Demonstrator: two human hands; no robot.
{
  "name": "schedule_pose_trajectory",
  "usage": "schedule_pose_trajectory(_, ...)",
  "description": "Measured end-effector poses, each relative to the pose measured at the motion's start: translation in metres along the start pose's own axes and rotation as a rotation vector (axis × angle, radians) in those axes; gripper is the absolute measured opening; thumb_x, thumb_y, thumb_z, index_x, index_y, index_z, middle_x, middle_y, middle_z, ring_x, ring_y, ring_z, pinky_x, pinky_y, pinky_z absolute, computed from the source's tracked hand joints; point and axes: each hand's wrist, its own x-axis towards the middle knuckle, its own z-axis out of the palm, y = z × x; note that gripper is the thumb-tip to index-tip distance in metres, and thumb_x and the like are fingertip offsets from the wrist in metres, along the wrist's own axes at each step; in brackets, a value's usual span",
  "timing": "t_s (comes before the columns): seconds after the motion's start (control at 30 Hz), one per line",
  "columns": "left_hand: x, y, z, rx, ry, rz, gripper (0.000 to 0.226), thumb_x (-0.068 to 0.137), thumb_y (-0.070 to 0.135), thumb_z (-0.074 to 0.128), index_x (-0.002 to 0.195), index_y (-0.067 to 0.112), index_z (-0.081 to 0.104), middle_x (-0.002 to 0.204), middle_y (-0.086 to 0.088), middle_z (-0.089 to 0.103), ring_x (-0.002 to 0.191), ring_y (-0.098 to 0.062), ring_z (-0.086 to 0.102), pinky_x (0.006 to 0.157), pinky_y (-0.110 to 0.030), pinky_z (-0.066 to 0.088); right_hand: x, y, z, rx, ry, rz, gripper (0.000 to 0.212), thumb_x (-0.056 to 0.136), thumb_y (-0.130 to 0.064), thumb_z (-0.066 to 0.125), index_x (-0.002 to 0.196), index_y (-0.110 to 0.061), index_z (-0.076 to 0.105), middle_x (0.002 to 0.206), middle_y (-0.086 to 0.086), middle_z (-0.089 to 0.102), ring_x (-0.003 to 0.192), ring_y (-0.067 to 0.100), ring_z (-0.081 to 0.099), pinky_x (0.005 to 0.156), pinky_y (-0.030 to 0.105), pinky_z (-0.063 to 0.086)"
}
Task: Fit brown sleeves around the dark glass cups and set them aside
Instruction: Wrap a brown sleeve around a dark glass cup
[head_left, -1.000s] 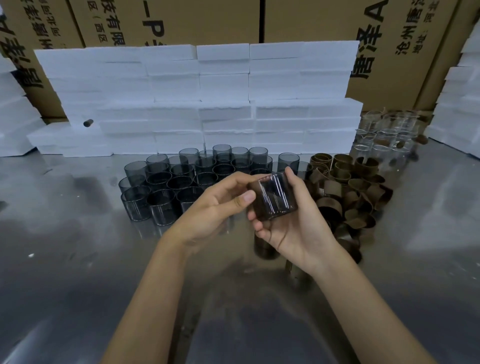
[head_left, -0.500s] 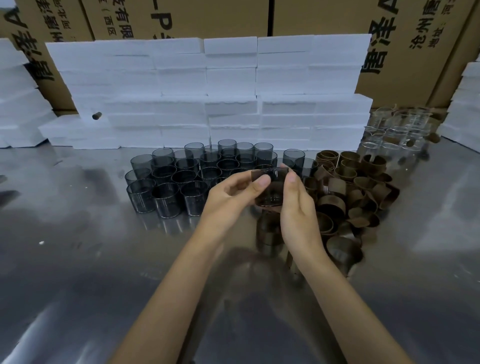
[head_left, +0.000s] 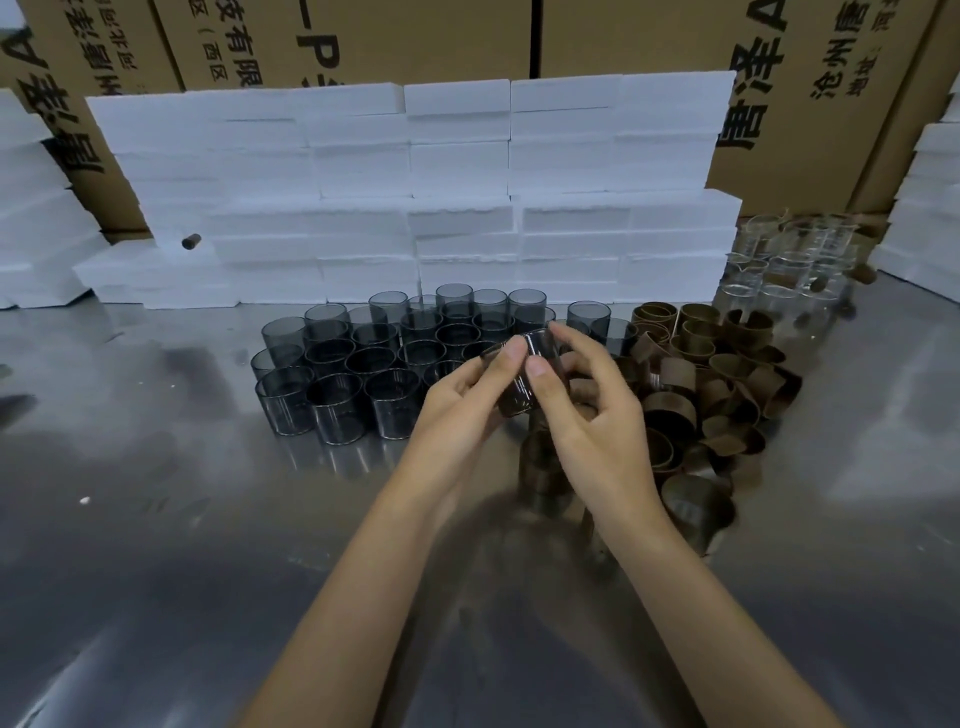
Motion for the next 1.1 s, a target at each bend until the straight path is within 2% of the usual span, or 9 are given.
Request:
schedule_pose_trajectory(0.1,0.0,0.002,-0.005,0.028,-0.068,-0.02,0.058,0.091,0.05,0.063,0.125,0.004,0.07,0.123,-0.018,0.072,0.115,-0.03,0.068,0.101,-0.037,0.052,0.001,-0.001,0.006,0.16,-0.054,0.229,0.055,0.073,-0.068,0.076,0.112,-0.031,0.066,0.103,0.0,0.073,0.087,0.009,0.071,0.07,0.02,0.055)
schedule_pose_trajectory(0.23,-0.002,0.002,-0.01,0.015,-0.224,-0.055,0.052,0.091,0.054,0.061,0.115,0.009,0.073,0.077,-0.002,0.066,0.058,-0.017,0.047,0.061,-0.036,0.042,0.003,-0.004,0.004,0.376,-0.309,0.41,0.071,0.066,-0.085,0.067,0.081,-0.017,0.082,0.075,0.017,0.074,0.064,0.021,0.07,0.056,0.026,0.055)
schedule_pose_trajectory(0.33,-0.002,0.006,-0.015,0.011,-0.288,-0.047,0.056,0.09,0.054,0.059,0.114,0.005,0.072,0.067,-0.003,0.059,0.051,-0.017,0.044,0.058,-0.035,0.046,0.005,-0.003,0.008,0.38,-0.33,0.421,0.081,0.058,-0.091,0.065,0.071,-0.012,0.08,0.069,0.02,0.071,0.056,0.022,0.066,0.05,0.027,0.054)
schedule_pose_trajectory(0.5,-0.004,0.007,-0.021,-0.096,-0.394,-0.091,0.069,0.09,0.056,0.054,0.132,0.001,0.062,0.067,-0.004,0.065,0.053,-0.023,0.05,0.057,-0.037,0.051,0.0,-0.005,0.006,0.573,-0.432,0.474,0.086,0.076,-0.086,0.048,0.096,-0.006,0.075,0.07,0.015,0.062,0.059,0.02,0.056,0.053,0.03,0.048)
schedule_pose_trajectory(0.67,-0.005,0.004,-0.016,-0.174,-0.317,-0.196,0.052,0.073,0.063,0.069,0.098,0.019,0.083,0.041,0.002,0.044,0.036,-0.012,0.047,0.04,-0.023,0.046,-0.005,-0.014,0.005,0.817,-0.588,0.512,0.084,0.094,-0.077,0.031,0.101,-0.004,0.071,0.075,0.019,0.062,0.065,0.024,0.059,0.059,0.031,0.054)
schedule_pose_trajectory(0.8,-0.002,0.003,-0.009,-0.08,-0.227,-0.122,0.051,0.085,0.059,0.066,0.113,0.018,0.077,0.064,0.002,0.057,0.053,-0.011,0.048,0.051,-0.022,0.046,0.004,-0.008,0.007,0.693,-0.362,0.537,0.084,0.102,-0.066,0.025,0.093,0.003,0.072,0.07,0.021,0.065,0.057,0.022,0.061,0.053,0.028,0.055)
schedule_pose_trajectory(0.93,0.001,0.0,-0.009,0.21,0.077,0.07,0.033,0.093,0.039,0.067,0.123,0.026,0.073,0.114,0.003,0.076,0.105,-0.015,0.071,0.082,-0.025,0.059,0.011,0.004,0.003,0.417,-0.073,0.51,0.066,0.11,-0.05,0.025,0.094,-0.002,0.069,0.066,0.019,0.072,0.054,0.024,0.067,0.05,0.029,0.056)
schedule_pose_trajectory(1.0,-0.001,0.002,-0.007,0.21,0.077,0.087,0.03,0.094,0.036,0.068,0.121,0.026,0.074,0.115,0.002,0.076,0.108,-0.014,0.071,0.089,-0.029,0.06,0.011,0.009,0.001,0.269,-0.024,0.412,0.055,0.111,-0.046,0.026,0.097,-0.015,0.07,0.076,0.012,0.077,0.065,0.023,0.073,0.056,0.029,0.058)
schedule_pose_trajectory(1.1,-0.004,0.004,-0.002,0.193,0.063,0.063,0.057,0.077,0.052,0.075,0.127,0.026,0.071,0.117,0.008,0.076,0.108,-0.005,0.07,0.086,-0.02,0.058,0.007,0.014,-0.001,0.1,-0.019,0.247,0.043,0.107,-0.053,0.036,0.101,-0.028,0.07,0.092,0.0,0.078,0.085,0.017,0.076,0.075,0.036,0.062)
